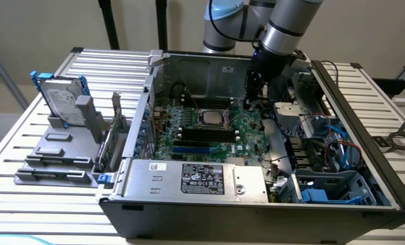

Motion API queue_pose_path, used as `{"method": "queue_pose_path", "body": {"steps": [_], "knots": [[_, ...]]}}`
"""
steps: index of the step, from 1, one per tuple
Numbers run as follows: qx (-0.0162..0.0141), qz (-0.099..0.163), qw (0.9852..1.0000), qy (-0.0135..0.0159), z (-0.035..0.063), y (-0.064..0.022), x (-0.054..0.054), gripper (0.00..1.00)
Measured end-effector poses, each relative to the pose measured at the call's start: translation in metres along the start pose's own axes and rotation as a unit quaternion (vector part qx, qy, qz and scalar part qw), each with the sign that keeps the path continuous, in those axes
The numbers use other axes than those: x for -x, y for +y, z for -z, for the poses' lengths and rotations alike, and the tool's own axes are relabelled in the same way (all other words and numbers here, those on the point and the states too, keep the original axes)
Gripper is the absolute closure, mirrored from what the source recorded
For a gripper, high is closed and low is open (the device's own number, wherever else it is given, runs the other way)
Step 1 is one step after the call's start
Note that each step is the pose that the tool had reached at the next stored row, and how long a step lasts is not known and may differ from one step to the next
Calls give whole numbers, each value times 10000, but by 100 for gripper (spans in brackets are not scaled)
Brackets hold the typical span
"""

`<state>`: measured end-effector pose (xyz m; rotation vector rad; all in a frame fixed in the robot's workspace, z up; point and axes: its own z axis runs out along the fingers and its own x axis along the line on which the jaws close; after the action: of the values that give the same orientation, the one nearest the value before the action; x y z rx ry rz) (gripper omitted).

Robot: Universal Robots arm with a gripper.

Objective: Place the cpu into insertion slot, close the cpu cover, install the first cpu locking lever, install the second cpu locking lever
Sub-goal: 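Close the cpu cover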

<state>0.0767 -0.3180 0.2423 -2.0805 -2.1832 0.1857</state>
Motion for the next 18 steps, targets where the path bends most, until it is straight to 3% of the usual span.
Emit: {"method": "queue_pose_path", "body": {"steps": [3, 5, 18], "knots": [[-117, 0, 9999, -1, 1, -7, 0, 89], [-161, -1, 9999, -3, -2, -27, -1, 89], [-249, 1, 9997, -1, -53, -341, -16, 89]]}}
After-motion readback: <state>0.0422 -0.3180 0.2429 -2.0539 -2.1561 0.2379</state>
